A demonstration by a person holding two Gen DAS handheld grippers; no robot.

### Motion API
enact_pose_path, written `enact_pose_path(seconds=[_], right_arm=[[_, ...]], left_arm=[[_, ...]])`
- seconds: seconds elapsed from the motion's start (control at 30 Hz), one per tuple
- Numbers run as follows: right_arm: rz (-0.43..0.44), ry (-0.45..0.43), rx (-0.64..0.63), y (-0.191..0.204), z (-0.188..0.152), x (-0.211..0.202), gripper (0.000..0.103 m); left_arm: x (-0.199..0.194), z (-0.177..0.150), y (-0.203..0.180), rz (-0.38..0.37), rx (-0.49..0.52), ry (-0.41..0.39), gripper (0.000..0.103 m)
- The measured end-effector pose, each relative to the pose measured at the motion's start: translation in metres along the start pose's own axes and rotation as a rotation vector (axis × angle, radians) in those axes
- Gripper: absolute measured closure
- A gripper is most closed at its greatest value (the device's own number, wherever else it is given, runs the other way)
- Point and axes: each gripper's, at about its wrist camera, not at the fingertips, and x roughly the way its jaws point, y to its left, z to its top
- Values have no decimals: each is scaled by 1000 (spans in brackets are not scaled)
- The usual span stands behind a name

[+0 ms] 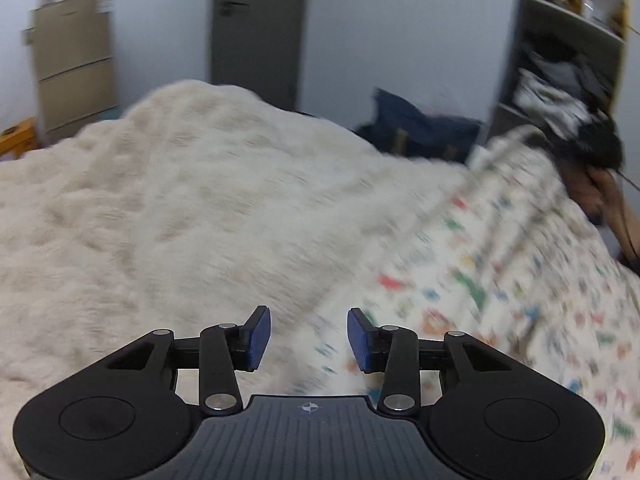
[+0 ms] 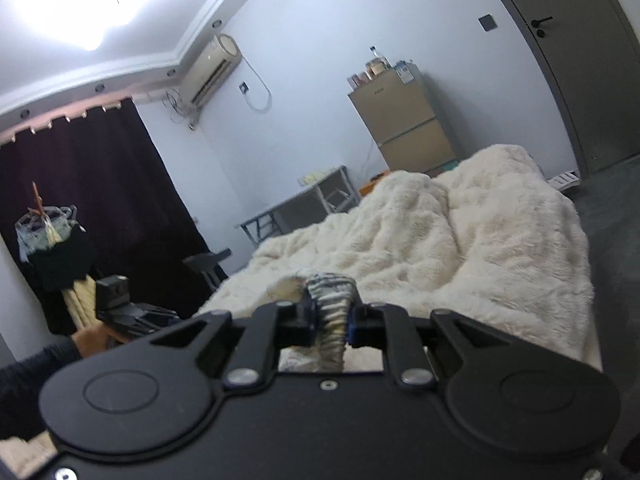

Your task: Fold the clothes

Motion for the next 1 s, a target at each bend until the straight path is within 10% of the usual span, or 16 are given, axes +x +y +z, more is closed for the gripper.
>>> enact_pose_path(seconds=[0.1,0.17,0.47,0.57,0.67,0.9,0.97,1.0], right_arm=[[-3,9,20,-4,-6,-1,90],[-2,11,30,-4,-9,0,90],[0,-16,10,3,-5,-4,90],[1,-26,2,5,-4,-4,90],[-2,-21,-16,9,-4,-4,90],[12,-12,-33,14,-5,-8,90],[17,-14,-39,17,-5,-11,90],[18,-15,-43,18,-5,-12,90]], left_arm=[[15,-11,-4,-34,-28,-16,63],[22,-15,-3,-76,-46,-25,103],[-12,8,-13,44,56,-154,103],[-20,23,-13,-26,43,-123,103],[-1,22,-30,9,119,-39,65],[46,13,-38,23,83,-43,51],[50,14,-37,-8,64,-57,103],[48,17,-38,-32,70,-53,103]])
